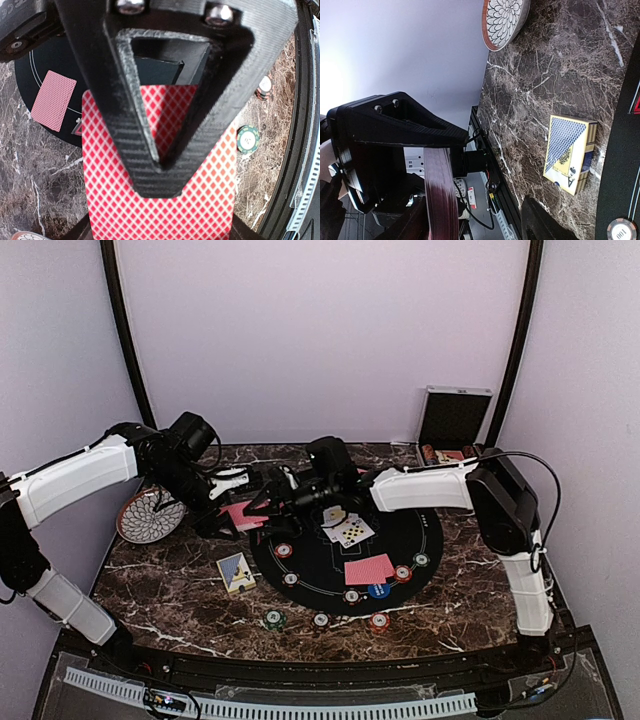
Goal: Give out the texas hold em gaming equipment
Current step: Pick up the poker card from the face-down deck piles.
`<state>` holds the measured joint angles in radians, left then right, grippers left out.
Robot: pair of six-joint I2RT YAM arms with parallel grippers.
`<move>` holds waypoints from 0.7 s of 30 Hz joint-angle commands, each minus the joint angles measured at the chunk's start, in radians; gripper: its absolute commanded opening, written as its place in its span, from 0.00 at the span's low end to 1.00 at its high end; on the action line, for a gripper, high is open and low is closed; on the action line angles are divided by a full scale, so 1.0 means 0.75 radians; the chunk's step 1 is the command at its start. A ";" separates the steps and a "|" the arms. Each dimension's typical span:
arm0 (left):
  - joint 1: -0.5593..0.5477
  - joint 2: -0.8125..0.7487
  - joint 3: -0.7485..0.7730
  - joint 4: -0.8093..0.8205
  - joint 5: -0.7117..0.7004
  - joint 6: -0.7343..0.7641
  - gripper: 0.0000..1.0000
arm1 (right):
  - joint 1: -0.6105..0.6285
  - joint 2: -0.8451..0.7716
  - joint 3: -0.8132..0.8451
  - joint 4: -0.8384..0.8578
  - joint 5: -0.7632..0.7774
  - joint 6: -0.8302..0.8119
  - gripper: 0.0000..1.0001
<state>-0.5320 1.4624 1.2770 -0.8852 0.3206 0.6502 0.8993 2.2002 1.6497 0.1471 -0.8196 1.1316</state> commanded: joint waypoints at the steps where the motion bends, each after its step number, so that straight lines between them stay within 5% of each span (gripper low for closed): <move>1: 0.010 -0.034 0.032 0.026 0.027 0.003 0.00 | -0.021 -0.077 -0.039 -0.065 -0.001 -0.027 0.57; 21: 0.010 -0.034 0.028 0.023 0.018 0.009 0.00 | -0.041 -0.210 -0.095 -0.035 -0.029 0.003 0.25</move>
<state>-0.5301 1.4624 1.2770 -0.8829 0.3210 0.6506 0.8761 2.0972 1.5852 0.1009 -0.8246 1.1339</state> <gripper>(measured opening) 0.677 0.282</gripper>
